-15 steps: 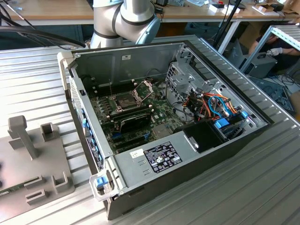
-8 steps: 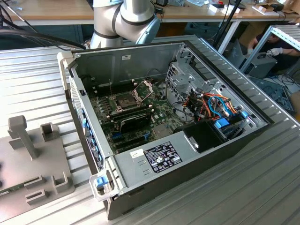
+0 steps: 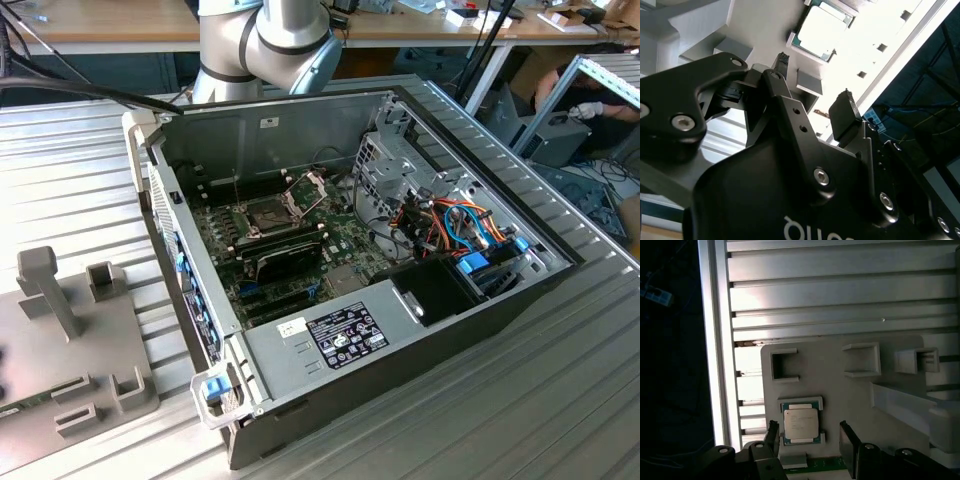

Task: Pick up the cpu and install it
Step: 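Pick up the cpu and move it towards the insertion slot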

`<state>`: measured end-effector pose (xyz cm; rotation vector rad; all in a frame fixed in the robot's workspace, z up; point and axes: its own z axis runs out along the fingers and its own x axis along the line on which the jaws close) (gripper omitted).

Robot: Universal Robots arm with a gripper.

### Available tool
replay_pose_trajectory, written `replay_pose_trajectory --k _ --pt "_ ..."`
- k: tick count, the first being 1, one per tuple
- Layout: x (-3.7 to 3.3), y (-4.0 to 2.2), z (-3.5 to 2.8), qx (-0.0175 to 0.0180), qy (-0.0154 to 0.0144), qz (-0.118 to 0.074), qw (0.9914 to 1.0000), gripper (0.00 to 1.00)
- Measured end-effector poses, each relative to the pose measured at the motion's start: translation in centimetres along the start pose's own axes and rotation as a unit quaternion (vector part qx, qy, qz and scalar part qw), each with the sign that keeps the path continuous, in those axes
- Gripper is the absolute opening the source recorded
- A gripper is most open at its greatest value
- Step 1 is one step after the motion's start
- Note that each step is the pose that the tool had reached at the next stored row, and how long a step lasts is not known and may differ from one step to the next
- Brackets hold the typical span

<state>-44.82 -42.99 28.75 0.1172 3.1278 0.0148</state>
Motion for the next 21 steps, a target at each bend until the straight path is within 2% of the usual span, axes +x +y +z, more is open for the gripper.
replay_pose_trajectory --k 7,21 --pt "0.01 0.00 0.73 0.0003 -0.0002 0.000 1.00000 0.60" --pt "0.03 -0.03 3.11 0.0003 -0.0001 0.000 1.00000 0.60"
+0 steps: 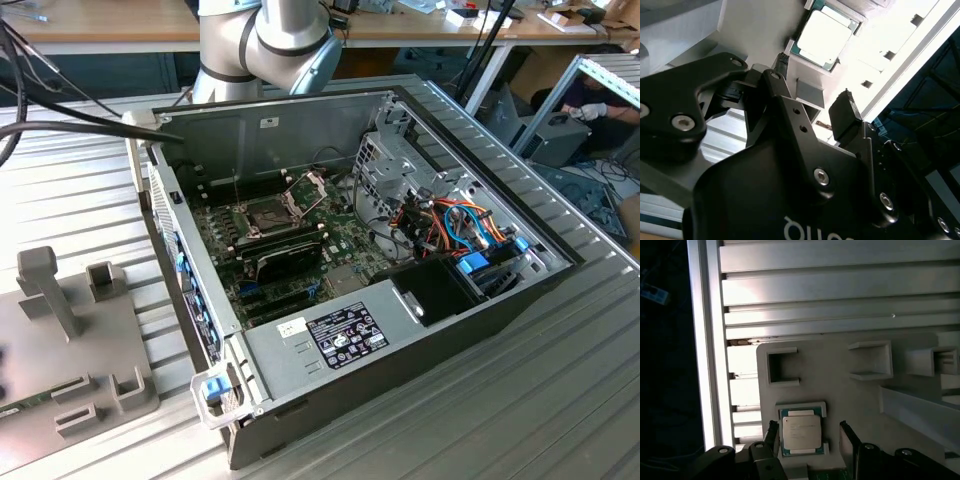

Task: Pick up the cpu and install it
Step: 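Pick up the cpu and move it towards the insertion slot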

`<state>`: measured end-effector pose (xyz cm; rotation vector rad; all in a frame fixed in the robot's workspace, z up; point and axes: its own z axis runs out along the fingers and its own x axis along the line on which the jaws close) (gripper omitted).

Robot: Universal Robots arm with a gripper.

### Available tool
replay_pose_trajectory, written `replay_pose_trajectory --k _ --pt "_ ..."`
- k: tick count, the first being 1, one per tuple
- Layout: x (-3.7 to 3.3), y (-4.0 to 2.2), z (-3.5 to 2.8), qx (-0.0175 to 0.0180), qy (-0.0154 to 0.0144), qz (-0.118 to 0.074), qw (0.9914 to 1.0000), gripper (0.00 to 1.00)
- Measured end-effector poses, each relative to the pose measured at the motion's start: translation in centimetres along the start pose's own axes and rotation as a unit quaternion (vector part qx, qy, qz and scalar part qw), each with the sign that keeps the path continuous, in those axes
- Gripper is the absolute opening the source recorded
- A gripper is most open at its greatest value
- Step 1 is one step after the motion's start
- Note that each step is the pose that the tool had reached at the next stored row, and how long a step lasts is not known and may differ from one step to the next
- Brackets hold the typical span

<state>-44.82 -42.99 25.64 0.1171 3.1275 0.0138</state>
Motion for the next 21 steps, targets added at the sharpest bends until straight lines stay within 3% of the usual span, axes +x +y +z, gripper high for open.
replay_pose_trajectory --k 11,21 --pt "0.03 -0.02 2.43 0.0002 -0.0001 0.000 1.00000 0.60" --pt "0.03 -0.03 2.64 0.0039 -0.0003 0.000 0.99999 0.60"
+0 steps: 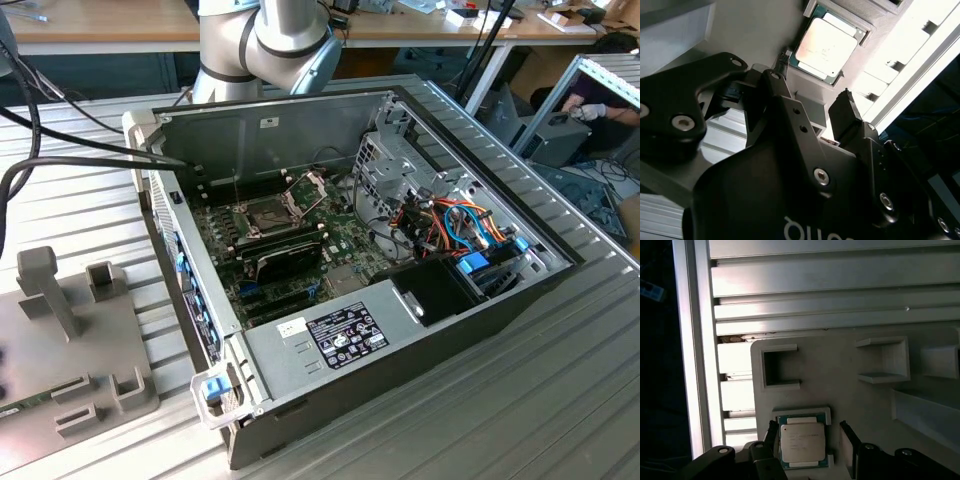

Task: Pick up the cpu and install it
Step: 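Pick up the cpu and move it towards the insertion slot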

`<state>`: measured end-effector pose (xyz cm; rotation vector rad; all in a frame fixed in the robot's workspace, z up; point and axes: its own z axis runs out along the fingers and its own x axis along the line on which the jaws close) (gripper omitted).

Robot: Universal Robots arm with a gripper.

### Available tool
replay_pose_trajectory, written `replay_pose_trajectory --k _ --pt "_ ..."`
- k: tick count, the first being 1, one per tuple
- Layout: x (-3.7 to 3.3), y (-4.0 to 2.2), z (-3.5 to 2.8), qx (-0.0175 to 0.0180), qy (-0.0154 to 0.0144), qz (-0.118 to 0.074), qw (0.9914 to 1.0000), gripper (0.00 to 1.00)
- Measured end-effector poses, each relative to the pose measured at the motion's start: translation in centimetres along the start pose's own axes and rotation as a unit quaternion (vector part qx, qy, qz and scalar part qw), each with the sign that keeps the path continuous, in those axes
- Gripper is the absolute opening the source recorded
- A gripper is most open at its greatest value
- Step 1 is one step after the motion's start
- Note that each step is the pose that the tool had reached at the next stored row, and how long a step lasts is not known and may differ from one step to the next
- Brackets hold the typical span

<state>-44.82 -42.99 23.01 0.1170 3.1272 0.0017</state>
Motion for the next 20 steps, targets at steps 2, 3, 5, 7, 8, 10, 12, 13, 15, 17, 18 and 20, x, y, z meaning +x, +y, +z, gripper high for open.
replay_pose_trajectory --k 2,3,5,7,8,10,12,13,15,17,18,20 --pt "0.00 0.00 0.00 0.0004 0.0000 0.000 1.00000 0.60" --pt "0.00 0.00 0.00 0.0006 0.0000 0.000 1.00000 0.60" --pt "0.00 0.01 0.10 0.0006 -0.0001 0.000 1.00000 0.60" --pt "0.01 0.00 0.35 0.0006 0.0000 0.000 1.00000 0.60" --pt "0.01 0.00 0.40 0.0008 0.0000 0.000 1.00000 0.60" --pt "0.02 -0.02 0.49 0.0011 0.0000 0.000 1.00000 0.60" --pt "0.00 -0.08 0.61 0.0015 -0.0001 0.000 1.00000 0.60" --pt "0.00 -0.16 0.71 0.0015 -0.0001 0.000 1.00000 0.60" --pt "0.01 -0.44 0.83 0.0018 -0.0001 0.000 1.00000 0.60" --pt "0.01 -0.61 0.87 0.0025 -0.0001 0.000 1.00000 0.60" --pt "0.01 -0.66 0.88 0.0031 0.0000 0.000 1.00000 0.60" --pt "0.00 -0.76 0.94 0.0045 0.0005 0.000 0.99999 0.60"
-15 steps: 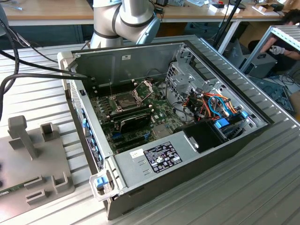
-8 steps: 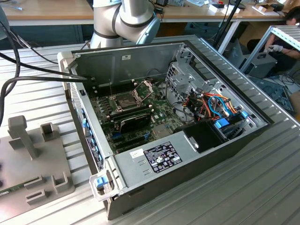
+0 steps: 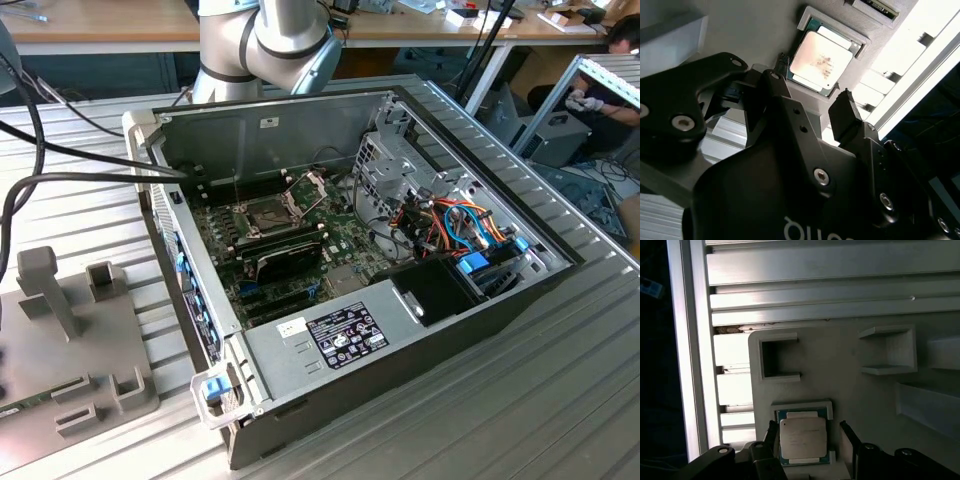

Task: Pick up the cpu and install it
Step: 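Pick up the cpu and move it towards the insertion slot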

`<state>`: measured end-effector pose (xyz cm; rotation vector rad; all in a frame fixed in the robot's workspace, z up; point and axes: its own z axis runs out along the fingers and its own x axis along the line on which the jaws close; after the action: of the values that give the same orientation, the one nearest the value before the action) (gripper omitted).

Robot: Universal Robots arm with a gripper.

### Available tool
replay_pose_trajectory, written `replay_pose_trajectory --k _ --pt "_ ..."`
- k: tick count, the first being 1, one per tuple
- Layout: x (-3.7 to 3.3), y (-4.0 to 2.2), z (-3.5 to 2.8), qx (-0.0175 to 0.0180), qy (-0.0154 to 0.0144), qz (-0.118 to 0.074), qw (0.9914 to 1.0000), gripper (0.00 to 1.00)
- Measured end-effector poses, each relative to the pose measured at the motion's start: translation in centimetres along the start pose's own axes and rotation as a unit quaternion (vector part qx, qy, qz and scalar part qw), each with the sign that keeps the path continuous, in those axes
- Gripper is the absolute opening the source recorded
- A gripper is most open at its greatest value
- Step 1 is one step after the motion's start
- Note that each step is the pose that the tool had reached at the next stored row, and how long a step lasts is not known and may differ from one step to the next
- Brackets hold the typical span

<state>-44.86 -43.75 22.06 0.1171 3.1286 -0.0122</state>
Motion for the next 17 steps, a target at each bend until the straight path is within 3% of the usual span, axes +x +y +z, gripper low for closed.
replay_pose_trajectory --k 7,14,17 --pt "0.00 -0.25 0.20 0.0049 0.0037 0.000 0.99998 0.60" --pt "-0.02 -0.25 0.26 0.0052 0.0034 0.000 0.99998 0.60" --pt "-0.01 -0.25 0.51 0.0123 0.0030 0.000 0.99992 0.60"
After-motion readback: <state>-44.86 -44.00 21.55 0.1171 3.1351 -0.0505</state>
